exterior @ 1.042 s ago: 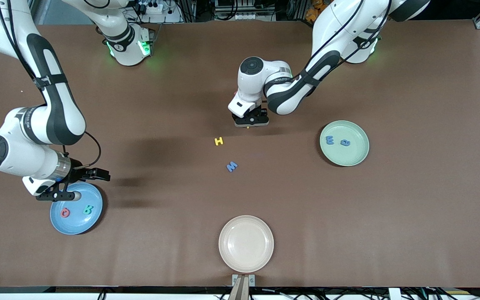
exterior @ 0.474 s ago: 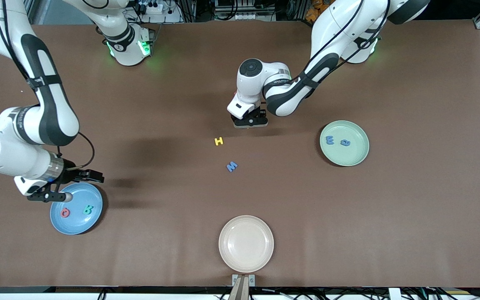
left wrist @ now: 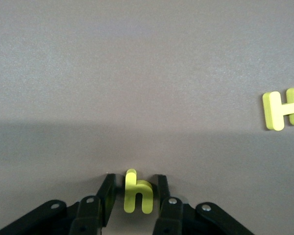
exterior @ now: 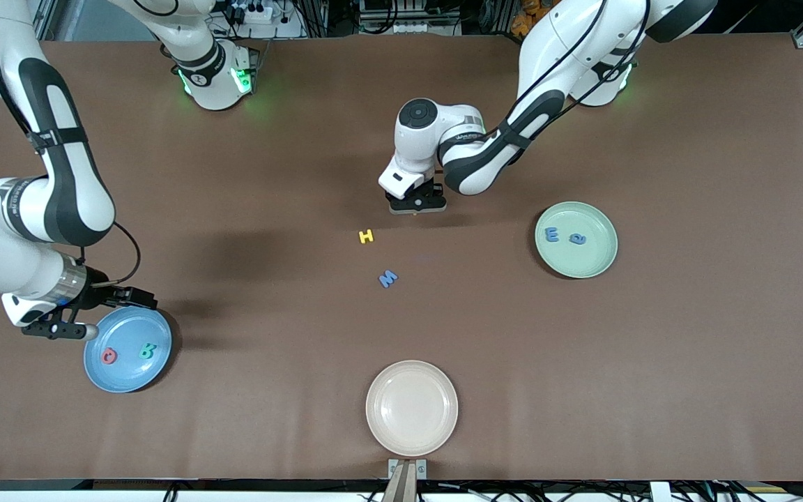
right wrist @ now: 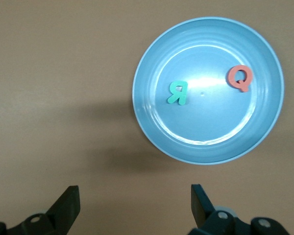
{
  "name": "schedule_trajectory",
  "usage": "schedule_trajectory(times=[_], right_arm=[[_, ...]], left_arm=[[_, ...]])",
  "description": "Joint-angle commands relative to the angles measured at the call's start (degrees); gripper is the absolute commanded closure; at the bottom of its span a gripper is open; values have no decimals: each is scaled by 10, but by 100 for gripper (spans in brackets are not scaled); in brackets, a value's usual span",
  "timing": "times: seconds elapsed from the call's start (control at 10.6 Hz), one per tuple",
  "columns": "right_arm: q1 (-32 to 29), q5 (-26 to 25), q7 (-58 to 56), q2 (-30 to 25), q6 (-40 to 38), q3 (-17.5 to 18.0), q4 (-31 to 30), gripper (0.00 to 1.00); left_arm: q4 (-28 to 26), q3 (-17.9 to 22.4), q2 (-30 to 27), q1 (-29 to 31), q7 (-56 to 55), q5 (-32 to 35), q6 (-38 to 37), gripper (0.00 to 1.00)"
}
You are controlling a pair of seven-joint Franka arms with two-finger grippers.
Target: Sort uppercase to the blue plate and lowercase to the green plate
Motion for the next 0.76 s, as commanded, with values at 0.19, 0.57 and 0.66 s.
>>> schedule_trajectory(times=[0.19,0.57,0.66], right_arm=[[-20,-17,7,-13,7,12,-10,0],[-2,-11,11,-5,9,16,-5,0],[14,-11,12,1,20,16,-4,0]], left_arm=[[13,5,-2,0,-5,-10,0,87],[30,3,-29,10,10,-33,-40,91],[52,3,-29,10,39,-67,-67,91]])
